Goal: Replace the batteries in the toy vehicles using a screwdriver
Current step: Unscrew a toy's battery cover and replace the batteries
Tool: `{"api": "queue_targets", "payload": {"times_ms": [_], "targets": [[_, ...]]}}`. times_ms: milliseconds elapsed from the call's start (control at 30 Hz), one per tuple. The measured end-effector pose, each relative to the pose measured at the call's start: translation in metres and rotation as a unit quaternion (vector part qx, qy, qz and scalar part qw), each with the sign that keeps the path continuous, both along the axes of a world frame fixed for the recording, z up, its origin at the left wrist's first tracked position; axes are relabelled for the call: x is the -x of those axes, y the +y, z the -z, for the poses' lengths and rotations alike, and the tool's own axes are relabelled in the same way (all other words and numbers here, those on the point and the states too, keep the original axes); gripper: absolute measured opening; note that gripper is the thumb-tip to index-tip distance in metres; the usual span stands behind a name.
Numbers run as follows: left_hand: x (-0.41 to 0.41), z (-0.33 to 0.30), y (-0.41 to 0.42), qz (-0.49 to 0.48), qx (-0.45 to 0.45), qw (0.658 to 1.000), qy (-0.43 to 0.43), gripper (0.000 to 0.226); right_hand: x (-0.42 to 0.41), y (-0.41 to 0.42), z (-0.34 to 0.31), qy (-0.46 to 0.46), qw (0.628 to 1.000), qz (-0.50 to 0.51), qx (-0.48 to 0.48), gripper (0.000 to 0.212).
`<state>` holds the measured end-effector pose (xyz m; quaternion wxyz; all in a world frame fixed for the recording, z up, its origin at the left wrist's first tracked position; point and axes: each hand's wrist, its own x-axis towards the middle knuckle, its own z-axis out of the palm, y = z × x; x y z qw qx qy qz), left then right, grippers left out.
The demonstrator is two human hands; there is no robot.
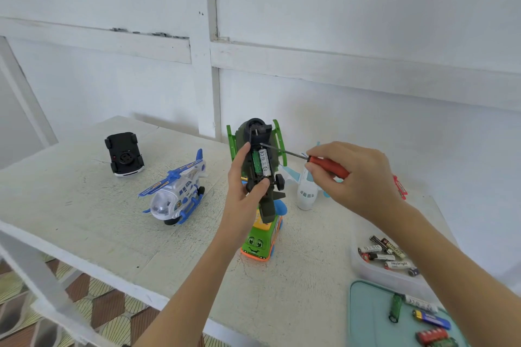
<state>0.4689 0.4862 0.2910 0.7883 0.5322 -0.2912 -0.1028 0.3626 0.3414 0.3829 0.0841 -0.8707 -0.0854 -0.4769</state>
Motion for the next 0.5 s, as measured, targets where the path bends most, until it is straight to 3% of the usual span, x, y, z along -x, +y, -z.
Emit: {"api": "queue_targets", "payload": {"times_ms": [500], "targets": [[0.003, 0.000, 0.008, 0.032, -0.049, 0.997, -0.042, 0.065, -0.001, 0.016, 0.002, -0.016, 0.996, 0.082, 0.007, 0.021]]}}
